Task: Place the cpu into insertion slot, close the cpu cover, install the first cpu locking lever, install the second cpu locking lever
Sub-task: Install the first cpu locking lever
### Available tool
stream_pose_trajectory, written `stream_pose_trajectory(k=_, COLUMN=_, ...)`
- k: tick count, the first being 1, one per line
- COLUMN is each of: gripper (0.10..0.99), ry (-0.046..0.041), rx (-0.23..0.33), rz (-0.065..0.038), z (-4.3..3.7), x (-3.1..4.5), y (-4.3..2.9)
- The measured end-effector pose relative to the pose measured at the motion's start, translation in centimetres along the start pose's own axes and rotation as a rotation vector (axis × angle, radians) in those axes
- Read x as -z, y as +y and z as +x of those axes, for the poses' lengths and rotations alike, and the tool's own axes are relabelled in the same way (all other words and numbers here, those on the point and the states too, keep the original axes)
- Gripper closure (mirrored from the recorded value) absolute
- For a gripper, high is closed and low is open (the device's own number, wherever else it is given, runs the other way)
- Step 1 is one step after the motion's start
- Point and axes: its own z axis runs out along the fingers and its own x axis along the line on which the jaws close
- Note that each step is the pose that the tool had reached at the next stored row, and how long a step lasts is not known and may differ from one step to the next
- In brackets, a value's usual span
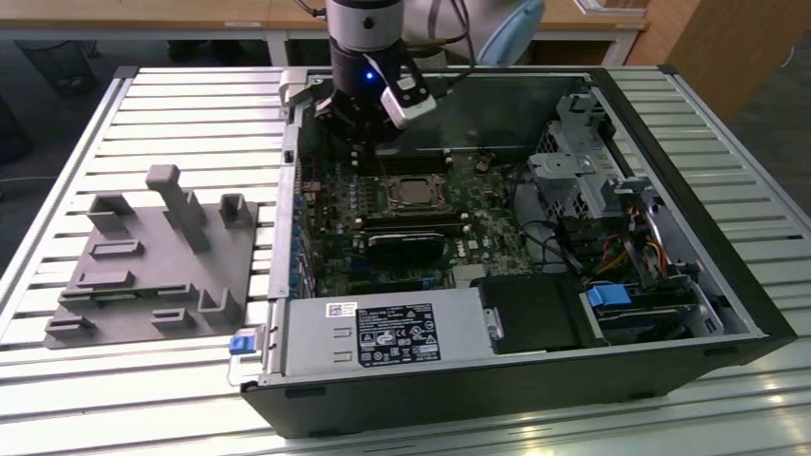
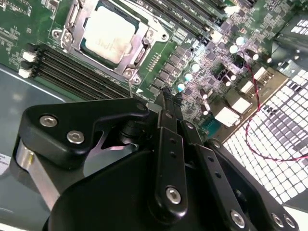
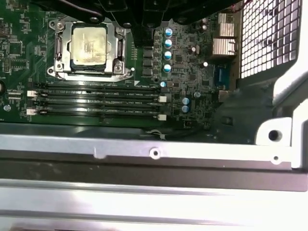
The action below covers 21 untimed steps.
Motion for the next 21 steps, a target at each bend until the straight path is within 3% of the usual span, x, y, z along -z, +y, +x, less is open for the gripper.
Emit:
stream_pose_trajectory(k=14, gripper=0.980, ry=-0.0032, rx=0.002, rz=-0.005, z=0.18, x=-0.68, y=1.84)
stream_pose_trajectory(k=21, gripper=0.980, ry=-0.0037, rx=0.002, rz=-0.005, z=-0.25, x=-0.75, y=2.26)
